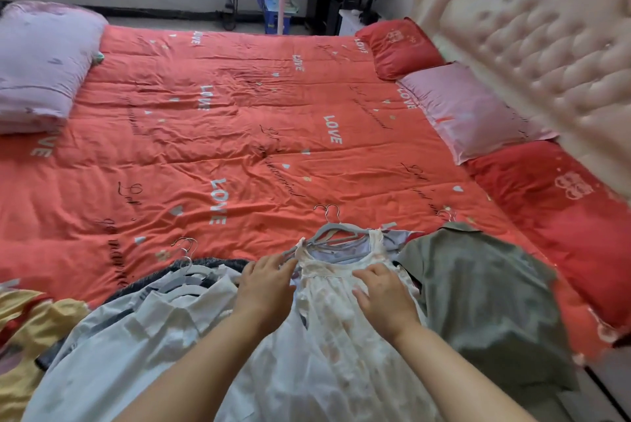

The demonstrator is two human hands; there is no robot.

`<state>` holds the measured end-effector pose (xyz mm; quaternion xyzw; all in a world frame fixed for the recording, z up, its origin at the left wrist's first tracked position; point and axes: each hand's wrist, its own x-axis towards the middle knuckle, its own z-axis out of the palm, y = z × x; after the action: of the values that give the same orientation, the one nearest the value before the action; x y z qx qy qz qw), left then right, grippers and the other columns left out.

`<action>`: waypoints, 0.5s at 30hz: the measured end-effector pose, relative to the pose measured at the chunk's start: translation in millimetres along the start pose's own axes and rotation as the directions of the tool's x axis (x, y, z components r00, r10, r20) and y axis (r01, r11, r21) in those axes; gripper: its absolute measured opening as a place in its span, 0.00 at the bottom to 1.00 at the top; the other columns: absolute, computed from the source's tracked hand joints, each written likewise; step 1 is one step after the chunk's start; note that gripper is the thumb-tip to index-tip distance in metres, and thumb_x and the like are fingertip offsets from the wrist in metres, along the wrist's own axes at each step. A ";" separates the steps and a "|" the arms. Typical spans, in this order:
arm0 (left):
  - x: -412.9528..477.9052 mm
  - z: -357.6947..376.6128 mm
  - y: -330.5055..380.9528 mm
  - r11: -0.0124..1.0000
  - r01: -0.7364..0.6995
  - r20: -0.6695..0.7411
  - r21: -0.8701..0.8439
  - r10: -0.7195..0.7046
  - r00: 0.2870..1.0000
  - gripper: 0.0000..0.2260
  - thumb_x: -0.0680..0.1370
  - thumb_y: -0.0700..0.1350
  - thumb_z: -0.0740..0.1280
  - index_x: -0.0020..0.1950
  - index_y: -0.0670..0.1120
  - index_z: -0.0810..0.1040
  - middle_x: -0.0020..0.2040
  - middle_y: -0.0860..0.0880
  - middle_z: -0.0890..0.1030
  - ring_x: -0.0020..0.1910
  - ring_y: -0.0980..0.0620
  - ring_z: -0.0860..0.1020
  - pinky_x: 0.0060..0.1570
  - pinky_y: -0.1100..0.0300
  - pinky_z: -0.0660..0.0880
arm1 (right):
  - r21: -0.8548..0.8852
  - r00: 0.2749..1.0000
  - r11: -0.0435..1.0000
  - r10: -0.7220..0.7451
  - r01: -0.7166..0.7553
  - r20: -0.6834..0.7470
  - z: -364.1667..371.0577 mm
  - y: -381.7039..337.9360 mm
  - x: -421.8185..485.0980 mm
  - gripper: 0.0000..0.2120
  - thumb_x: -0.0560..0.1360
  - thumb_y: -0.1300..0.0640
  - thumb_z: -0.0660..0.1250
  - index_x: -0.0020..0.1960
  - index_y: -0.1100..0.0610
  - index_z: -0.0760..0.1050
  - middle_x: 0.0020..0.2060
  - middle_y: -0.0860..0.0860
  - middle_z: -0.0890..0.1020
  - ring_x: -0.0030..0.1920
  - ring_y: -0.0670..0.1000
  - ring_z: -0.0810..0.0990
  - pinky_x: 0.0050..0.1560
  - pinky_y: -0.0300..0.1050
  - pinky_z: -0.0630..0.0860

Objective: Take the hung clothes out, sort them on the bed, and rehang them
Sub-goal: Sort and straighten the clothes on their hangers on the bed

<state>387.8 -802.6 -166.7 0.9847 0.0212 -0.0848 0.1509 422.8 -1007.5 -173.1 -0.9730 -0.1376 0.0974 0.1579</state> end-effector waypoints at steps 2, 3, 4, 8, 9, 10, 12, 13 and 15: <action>29.0 11.5 16.5 0.998 0.055 0.016 0.002 -0.055 0.998 0.24 0.80 0.50 0.58 0.75 0.54 0.56 0.69 0.52 0.67 0.68 0.50 0.64 0.65 0.57 0.58 | 0.009 0.998 1.000 -0.031 0.030 0.047 -0.3 29.9 29.7 0.17 0.77 0.54 0.64 0.65 0.54 0.73 0.59 0.51 0.74 0.61 0.54 0.72 0.61 0.45 0.68; 44.2 18.7 24.9 0.997 0.078 0.031 0.007 -0.078 0.996 0.25 0.80 0.50 0.58 0.76 0.54 0.54 0.69 0.52 0.67 0.68 0.50 0.64 0.65 0.56 0.58 | 0.000 0.996 0.999 -0.047 0.047 0.074 0.8 45.7 44.8 0.17 0.77 0.54 0.64 0.65 0.54 0.73 0.59 0.51 0.74 0.61 0.54 0.72 0.61 0.46 0.67; 60.0 27.1 33.0 0.995 0.097 0.051 0.012 -0.098 0.994 0.25 0.80 0.50 0.58 0.76 0.53 0.54 0.69 0.52 0.67 0.69 0.50 0.63 0.65 0.56 0.58 | -0.015 0.993 0.998 -0.060 0.062 0.102 2.4 60.8 59.6 0.17 0.77 0.54 0.64 0.65 0.54 0.73 0.59 0.51 0.73 0.61 0.54 0.71 0.60 0.45 0.67; 122.2 63.0 54.0 0.986 0.163 0.096 0.023 -0.164 0.982 0.23 0.80 0.50 0.57 0.74 0.53 0.57 0.73 0.51 0.62 0.70 0.50 0.61 0.66 0.55 0.57 | -0.067 0.977 0.992 -0.093 0.107 0.194 16.0 113.4 124.1 0.17 0.78 0.52 0.62 0.66 0.52 0.72 0.61 0.51 0.73 0.62 0.54 0.71 0.59 0.45 0.67; 135.7 72.5 56.2 0.985 0.172 0.104 0.020 -0.173 0.979 0.23 0.80 0.50 0.57 0.74 0.52 0.57 0.73 0.51 0.62 0.71 0.50 0.61 0.66 0.55 0.57 | -0.076 0.974 0.991 -0.095 0.113 0.208 21.4 123.5 140.8 0.17 0.78 0.52 0.61 0.66 0.52 0.71 0.61 0.51 0.73 0.62 0.54 0.71 0.59 0.46 0.67; 148.2 82.0 57.0 0.984 0.175 0.112 0.021 -0.177 0.978 0.23 0.80 0.50 0.57 0.74 0.52 0.57 0.73 0.51 0.62 0.71 0.50 0.61 0.66 0.55 0.57 | -0.081 0.971 0.990 -0.092 0.113 0.219 28.2 132.2 156.8 0.17 0.78 0.53 0.61 0.66 0.52 0.71 0.61 0.51 0.73 0.62 0.54 0.71 0.59 0.46 0.68; 171.0 100.3 54.4 0.983 0.184 0.129 0.020 -0.185 0.974 0.23 0.80 0.49 0.58 0.74 0.51 0.57 0.72 0.51 0.64 0.71 0.50 0.61 0.66 0.55 0.57 | -0.099 0.966 0.988 -0.093 0.120 0.242 44.8 145.2 187.3 0.16 0.78 0.53 0.60 0.65 0.53 0.71 0.61 0.52 0.73 0.62 0.54 0.71 0.59 0.46 0.68; 181.6 109.0 51.4 0.981 0.196 0.135 0.016 -0.196 0.971 0.23 0.80 0.49 0.58 0.74 0.50 0.57 0.72 0.51 0.64 0.71 0.50 0.61 0.66 0.55 0.57 | -0.105 0.963 0.987 -0.093 0.123 0.254 54.6 149.7 201.5 0.16 0.78 0.53 0.59 0.64 0.54 0.72 0.61 0.52 0.72 0.62 0.54 0.70 0.60 0.46 0.68; 202.1 126.9 42.9 0.976 0.217 0.132 0.018 -0.217 0.967 0.23 0.80 0.49 0.59 0.73 0.49 0.58 0.71 0.50 0.65 0.70 0.49 0.62 0.66 0.56 0.58 | -0.115 0.963 0.988 -0.074 0.107 0.261 76.2 156.5 228.3 0.16 0.78 0.53 0.60 0.64 0.55 0.72 0.61 0.52 0.72 0.63 0.55 0.69 0.60 0.47 0.68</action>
<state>569.3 -878.4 -308.4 0.9689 0.1186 -0.1663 0.1399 657.5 -1060.8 -329.6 -0.9531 -0.2071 0.2057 0.0803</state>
